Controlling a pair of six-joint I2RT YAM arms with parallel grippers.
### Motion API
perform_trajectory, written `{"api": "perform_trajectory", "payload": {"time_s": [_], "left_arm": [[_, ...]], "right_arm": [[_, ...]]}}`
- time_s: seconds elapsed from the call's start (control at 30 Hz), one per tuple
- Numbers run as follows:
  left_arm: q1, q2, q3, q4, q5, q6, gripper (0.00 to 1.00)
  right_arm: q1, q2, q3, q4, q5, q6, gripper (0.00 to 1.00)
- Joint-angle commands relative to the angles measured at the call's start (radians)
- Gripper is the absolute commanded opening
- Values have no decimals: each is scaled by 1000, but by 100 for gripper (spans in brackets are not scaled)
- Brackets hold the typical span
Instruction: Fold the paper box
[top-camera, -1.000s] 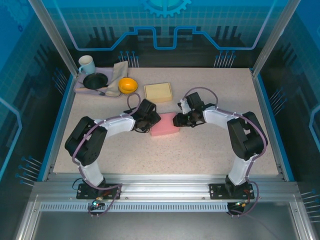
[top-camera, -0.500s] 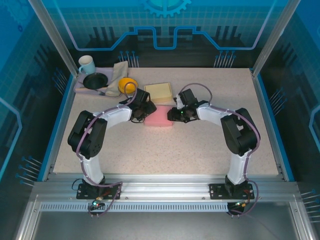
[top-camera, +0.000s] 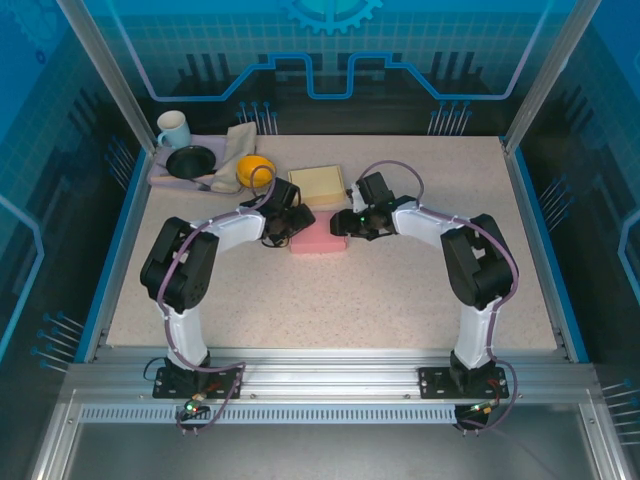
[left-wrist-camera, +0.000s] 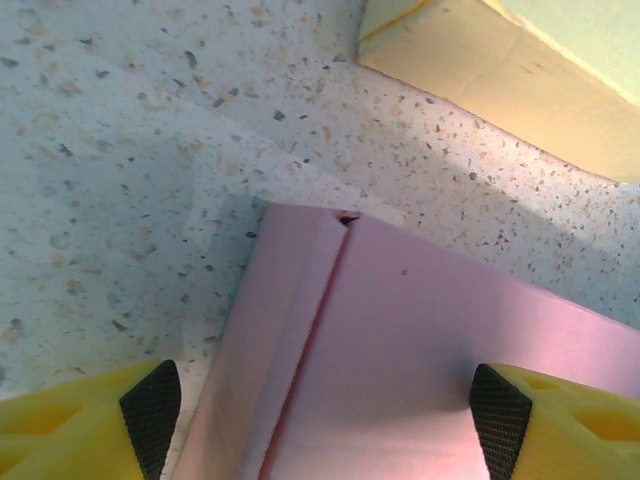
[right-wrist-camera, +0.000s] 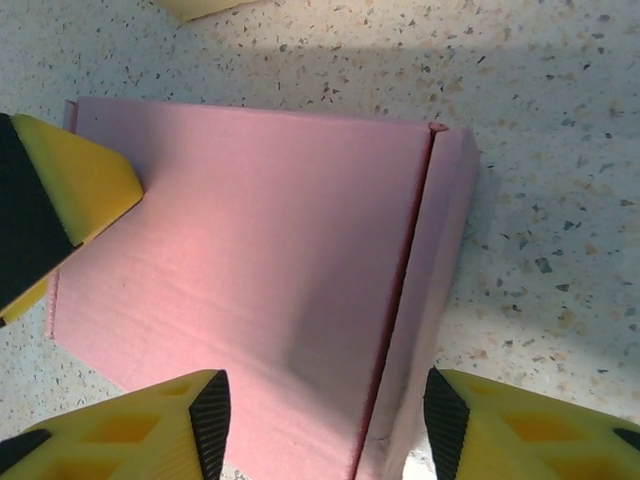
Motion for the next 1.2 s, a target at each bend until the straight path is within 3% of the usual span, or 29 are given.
{"api": "perform_trajectory", "payload": {"time_s": [0.0, 0.2, 0.4, 0.53, 0.67, 0.83, 0.97, 1.03, 1.13, 1.17], "left_arm": [[25, -82, 25, -64, -33, 63, 82], [50, -271, -6, -106, -90, 161, 85], [62, -563, -30, -210, -95, 309, 92], [62, -772, -53, -319, -40, 358, 96], [61, -955, -138, -329, -52, 483, 99], [62, -1106, -257, -298, -93, 617, 99], [61, -1169, -403, -174, -20, 661, 99], [61, -1184, -445, -129, -26, 631, 99], [62, -1189, -451, -108, 3, 634, 99], [61, -1189, -451, -109, 3, 643, 99]], "right_arm": [[-18, -98, -39, -35, 26, 2, 58], [-44, -279, -67, -137, 116, -78, 60], [-67, -543, -159, -196, 368, -212, 65], [-116, -699, -286, -163, 522, -250, 79], [-213, -794, -422, -94, 578, -168, 97], [-265, -788, -649, 174, 699, -230, 100], [-326, -726, -629, 201, 696, -233, 100], [-352, -677, -655, 299, 701, -250, 100], [-442, -553, -674, 383, 684, -140, 100], [-481, -519, -632, 315, 669, -93, 100]]}}
